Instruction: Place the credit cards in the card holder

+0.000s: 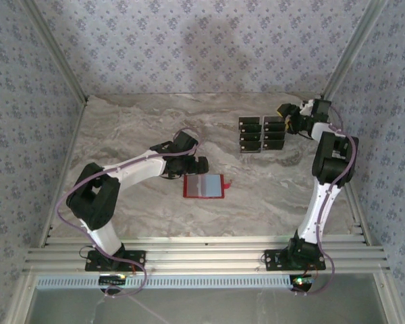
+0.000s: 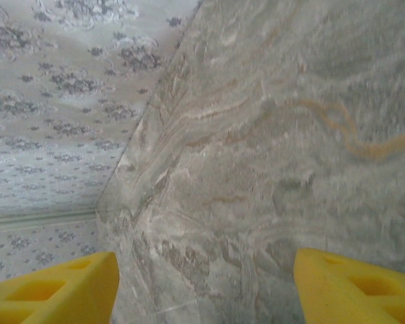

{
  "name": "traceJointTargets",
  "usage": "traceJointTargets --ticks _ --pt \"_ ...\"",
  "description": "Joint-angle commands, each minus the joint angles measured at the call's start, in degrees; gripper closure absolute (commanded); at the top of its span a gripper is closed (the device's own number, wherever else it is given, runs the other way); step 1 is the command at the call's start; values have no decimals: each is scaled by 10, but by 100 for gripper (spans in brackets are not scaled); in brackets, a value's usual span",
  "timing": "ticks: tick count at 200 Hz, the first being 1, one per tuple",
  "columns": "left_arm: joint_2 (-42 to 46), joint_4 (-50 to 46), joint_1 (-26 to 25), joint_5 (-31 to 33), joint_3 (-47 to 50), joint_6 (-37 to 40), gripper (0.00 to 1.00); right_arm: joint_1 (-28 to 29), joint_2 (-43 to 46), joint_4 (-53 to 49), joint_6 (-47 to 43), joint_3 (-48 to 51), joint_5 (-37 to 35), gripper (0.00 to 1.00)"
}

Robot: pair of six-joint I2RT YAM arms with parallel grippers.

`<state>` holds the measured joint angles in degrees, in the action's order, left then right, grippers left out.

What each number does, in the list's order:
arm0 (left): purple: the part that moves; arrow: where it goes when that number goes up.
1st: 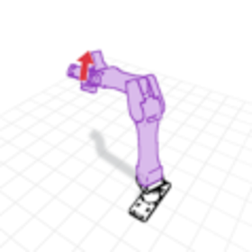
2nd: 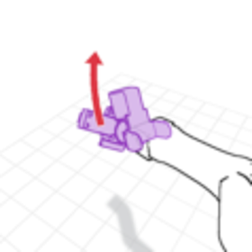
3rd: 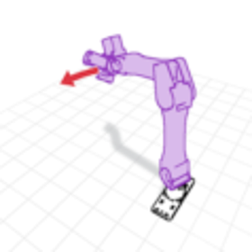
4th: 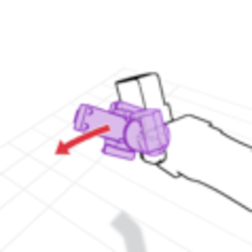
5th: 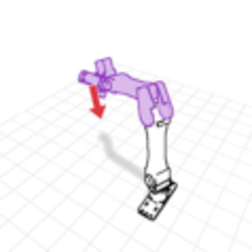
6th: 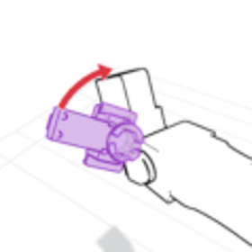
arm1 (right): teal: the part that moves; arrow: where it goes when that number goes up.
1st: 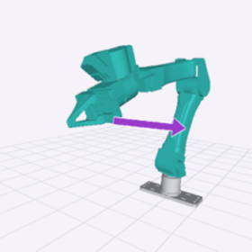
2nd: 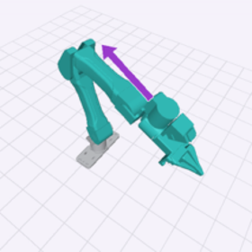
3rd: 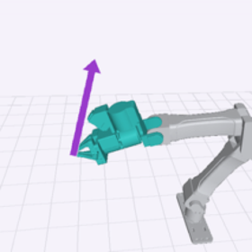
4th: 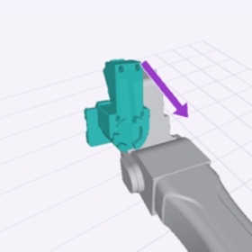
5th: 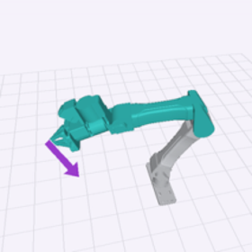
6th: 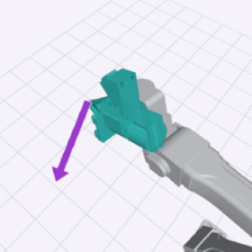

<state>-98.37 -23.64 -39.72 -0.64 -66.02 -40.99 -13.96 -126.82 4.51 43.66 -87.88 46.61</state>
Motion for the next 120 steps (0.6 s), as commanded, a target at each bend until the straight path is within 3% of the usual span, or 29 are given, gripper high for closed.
traceJointTargets --ticks 1,120 --pt "26 8 3 -2 12 -7 0 6 46 24 7 43 25 29" --pt "54 18 2 -2 40 -12 0 31 220 52 9 274 14 31"
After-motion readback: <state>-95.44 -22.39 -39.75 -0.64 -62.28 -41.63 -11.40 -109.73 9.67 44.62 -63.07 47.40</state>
